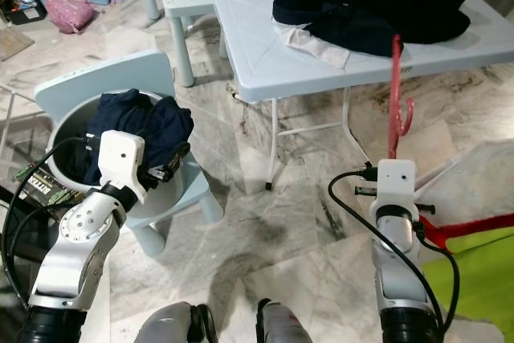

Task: Hang hanger

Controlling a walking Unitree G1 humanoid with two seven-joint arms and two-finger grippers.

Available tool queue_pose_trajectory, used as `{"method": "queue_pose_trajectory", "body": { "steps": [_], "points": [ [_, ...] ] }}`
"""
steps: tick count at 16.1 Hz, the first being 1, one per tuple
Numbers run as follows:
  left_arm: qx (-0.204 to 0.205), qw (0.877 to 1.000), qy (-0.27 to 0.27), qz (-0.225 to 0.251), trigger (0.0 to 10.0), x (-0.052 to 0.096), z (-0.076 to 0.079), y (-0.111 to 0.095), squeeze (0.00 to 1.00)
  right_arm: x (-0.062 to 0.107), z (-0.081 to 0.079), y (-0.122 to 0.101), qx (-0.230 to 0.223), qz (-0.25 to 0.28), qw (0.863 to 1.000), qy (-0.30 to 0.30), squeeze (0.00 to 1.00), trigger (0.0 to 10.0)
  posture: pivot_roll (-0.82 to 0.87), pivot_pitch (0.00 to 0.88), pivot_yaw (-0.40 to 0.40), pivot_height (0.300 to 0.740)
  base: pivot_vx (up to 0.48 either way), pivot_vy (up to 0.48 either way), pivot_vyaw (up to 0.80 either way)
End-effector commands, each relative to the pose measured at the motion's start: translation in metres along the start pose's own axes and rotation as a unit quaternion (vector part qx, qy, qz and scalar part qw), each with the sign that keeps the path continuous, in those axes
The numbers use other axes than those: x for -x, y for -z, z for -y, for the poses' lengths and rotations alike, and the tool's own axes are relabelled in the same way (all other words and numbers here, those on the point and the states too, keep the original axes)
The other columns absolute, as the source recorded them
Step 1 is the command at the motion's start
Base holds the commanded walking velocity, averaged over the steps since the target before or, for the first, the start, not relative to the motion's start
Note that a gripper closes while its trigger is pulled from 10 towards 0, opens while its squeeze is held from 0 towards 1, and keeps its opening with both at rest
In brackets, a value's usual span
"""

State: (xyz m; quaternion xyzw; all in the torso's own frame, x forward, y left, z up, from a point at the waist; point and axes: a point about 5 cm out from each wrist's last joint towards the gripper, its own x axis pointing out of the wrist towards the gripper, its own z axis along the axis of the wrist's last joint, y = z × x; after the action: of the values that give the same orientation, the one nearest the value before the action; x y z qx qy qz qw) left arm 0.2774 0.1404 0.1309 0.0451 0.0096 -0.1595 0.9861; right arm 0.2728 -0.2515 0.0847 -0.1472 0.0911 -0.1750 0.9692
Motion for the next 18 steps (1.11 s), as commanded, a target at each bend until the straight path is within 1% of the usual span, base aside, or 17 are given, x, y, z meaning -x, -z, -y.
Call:
{"method": "queue_pose_trajectory", "body": {
  "steps": [1,4,8,12,16,18],
  "points": [
    [0.003,1.0,0.007,-0.005,10.0,0.0012,0.001,0.0021,0.0,-0.0012,0.0003,-0.0003,-0.001,0.001,1.0,0.006,0.0,10.0,-0.03,0.131,0.008,0.74,0.244,0.0,-0.8],
    [0.007,1.0,0.016,-0.004,10.0,0.0007,0.0055,0.0012,0.0,-0.0028,0.0014,-0.0027,0.003,0.007,1.0,0.018,0.0,10.0,-0.03,0.14,0.007,0.74,0.309,0.0,-0.8],
    [0.008,1.0,0.02,-0.003,10.0,0.0002,0.0066,0.0009,0.0,-0.0036,0.0042,-0.0031,0.01,0.011,0.999,0.029,0.0,10.0,-0.03,0.141,0.008,0.74,0.316,0.0,-0.8],
    [0.008,1.0,0.026,-0.005,10.0,-0.0013,0.0082,0.0008,0.0,-0.0052,0.0008,-0.0063,0.009,0.016,0.999,0.031,0.0,10.0,-0.03,0.149,0.007,0.74,0.295,0.0,-0.8],
    [0.005,1.0,0.022,-0.011,10.0,-0.0014,0.0078,0.0012,0.0,-0.0058,-0.0001,-0.0059,0.008,0.016,0.999,0.032,0.0,10.0,-0.03,0.147,0.006,0.74,0.0,0.0,-0.8],
    [0.012,1.0,0.029,-0.003,10.0,-0.0013,0.0104,-0.0014,0.0,-0.0058,-0.0004,-0.0059,0.008,0.018,0.999,0.034,0.0,10.0,-0.03,0.144,0.006,0.74,0.0,0.0,-0.8]
  ]
}}
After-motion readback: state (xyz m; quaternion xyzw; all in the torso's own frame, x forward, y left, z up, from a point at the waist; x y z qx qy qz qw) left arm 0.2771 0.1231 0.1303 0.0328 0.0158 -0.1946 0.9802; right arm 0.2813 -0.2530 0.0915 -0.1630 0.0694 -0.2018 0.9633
